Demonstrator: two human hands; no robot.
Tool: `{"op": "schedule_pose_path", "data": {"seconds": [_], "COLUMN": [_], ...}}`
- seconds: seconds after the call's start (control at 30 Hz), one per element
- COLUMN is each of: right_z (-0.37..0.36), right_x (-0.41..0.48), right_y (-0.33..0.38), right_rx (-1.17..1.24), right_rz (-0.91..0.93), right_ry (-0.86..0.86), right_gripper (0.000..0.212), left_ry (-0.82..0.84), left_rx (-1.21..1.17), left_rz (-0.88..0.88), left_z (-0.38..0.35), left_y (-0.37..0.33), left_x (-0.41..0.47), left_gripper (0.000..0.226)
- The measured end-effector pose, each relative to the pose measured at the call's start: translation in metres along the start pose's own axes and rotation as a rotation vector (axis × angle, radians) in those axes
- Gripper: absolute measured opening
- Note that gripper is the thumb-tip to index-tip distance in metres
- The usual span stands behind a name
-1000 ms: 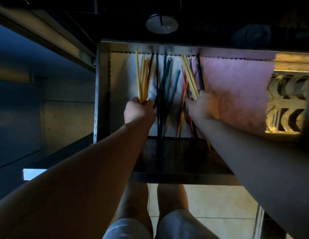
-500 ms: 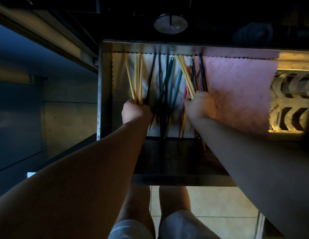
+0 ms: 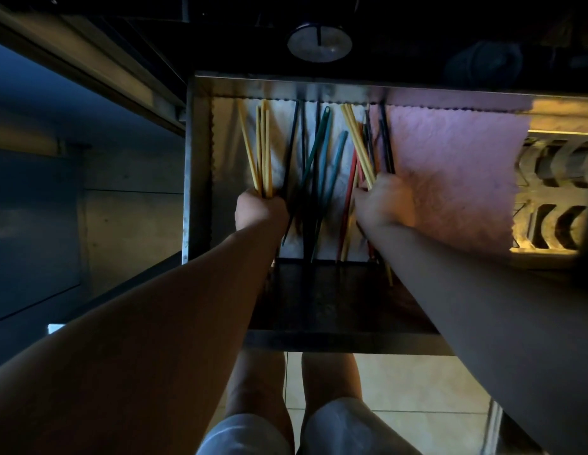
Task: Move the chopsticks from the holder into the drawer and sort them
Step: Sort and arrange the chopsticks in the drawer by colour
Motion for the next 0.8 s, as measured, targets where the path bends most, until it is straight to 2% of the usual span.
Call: {"op": "schedule_pose_path", "data": {"seconds": [0.33, 0.63, 0.8], "right_z": [-0.009, -0.013, -0.019], "right_x": [0.005, 0.007, 0.004], "right_y": [0.000, -0.004, -0.006], "right_rx": [0.042, 0.110, 0.156], "right_rz": [-0.068, -0.126, -0.172], "right_ry": [0.090, 0.098, 0.073], "right_gripper": [0.033, 0.038, 0.039], "left_ry": [0.034, 0.053, 0.133], "left_rx": [-0.021, -0.177, -0.238], "left_rz": [-0.013, 0.045, 0.080], "left_z": [-0.002, -0.011, -0.019], "left_y": [0.002, 0.007, 0.005], "left_x": [0.004, 0.002, -0.002], "left_gripper": [0.015, 0.012, 0.010]}}
Point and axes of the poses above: each hand's wrist, its own x-axis towards the middle knuckle, its own z-axis out of the back of the hand, y = z × x, the point moved 8 cm from there along x, towards the middle knuckle, and after that the axes turned 11 degrees about y, right-handed, at the moved point
